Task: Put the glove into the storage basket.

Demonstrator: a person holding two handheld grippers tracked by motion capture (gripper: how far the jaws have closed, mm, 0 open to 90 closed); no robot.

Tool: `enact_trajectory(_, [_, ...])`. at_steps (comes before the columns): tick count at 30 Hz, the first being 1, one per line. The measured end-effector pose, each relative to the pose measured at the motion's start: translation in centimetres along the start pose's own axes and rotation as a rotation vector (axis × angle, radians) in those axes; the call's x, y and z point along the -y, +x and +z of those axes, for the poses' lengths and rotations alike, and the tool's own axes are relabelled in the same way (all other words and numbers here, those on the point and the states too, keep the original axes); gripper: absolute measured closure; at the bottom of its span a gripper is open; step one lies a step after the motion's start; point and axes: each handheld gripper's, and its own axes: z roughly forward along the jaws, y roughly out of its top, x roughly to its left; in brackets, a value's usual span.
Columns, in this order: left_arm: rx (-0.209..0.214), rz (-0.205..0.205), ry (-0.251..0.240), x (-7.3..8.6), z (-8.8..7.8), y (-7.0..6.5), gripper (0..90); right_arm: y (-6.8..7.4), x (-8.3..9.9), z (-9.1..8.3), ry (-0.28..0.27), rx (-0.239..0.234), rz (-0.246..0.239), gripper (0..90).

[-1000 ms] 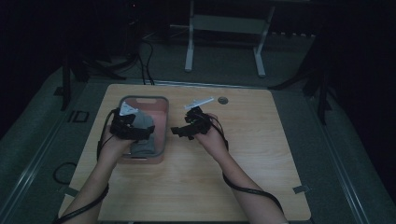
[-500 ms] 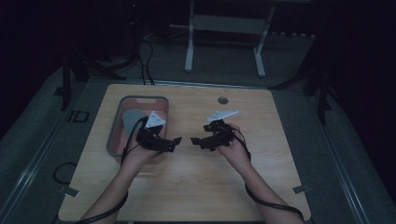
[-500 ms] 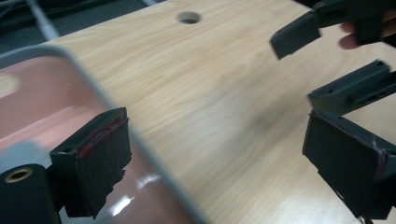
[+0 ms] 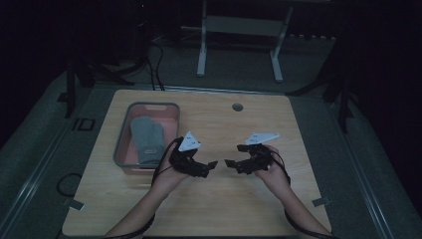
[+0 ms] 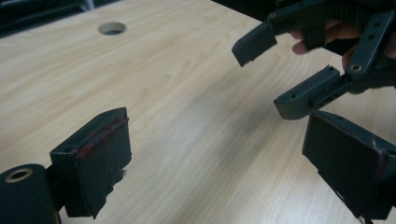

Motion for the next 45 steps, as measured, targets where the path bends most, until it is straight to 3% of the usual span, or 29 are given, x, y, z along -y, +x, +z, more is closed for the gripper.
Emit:
enact_trajectory(4, [0.036, 0.002, 0.003, 0.9, 1.1, -0.8, 8.3, -0.2, 1.5, -0.7, -0.018, 0.011, -0.013, 15.2])
enact_trajectory(9, [0.075, 0.027, 0.03, 2.1, 2.5, -1.9, 8.2, -1.0, 3.6, -1.4, -0.02, 0.004, 0.01, 15.2])
enact_trajectory(16, [0.114, 0.031, 0.045, 3.7, 3.9, -2.7, 8.3, -1.7, 6.5, -1.6, 0.016, 0.029, 0.024, 14.6])
enact_trajectory(20, [0.119, 0.041, 0.041, 4.2, 4.0, -2.8, 8.3, -1.7, 7.4, -1.9, 0.002, 0.046, 0.009, 14.2])
enact_trajectory(21, [0.121, 0.04, 0.037, 4.4, 4.1, -2.9, 8.3, -1.6, 8.0, -2.2, 0.005, 0.059, -0.024, 13.8])
enact_trajectory(27, [0.124, 0.037, 0.043, 5.0, 4.3, -3.1, 8.3, -1.8, 9.8, -2.8, 0.014, 0.076, -0.028, 13.8])
enact_trajectory(39, [0.12, 0.05, 0.04, 5.7, 4.5, -3.7, 8.3, -2.2, 12.4, -5.3, -0.018, 0.111, 0.023, 13.8])
enact_trajectory(40, [0.122, 0.049, 0.045, 5.8, 4.5, -3.7, 8.3, -2.4, 12.8, -5.8, -0.019, 0.133, 0.032, 13.8])
enact_trajectory(45, [0.128, 0.049, 0.051, 6.0, 4.7, -3.8, 8.3, -3.0, 13.8, -7.0, -0.041, 0.155, 0.058, 13.9])
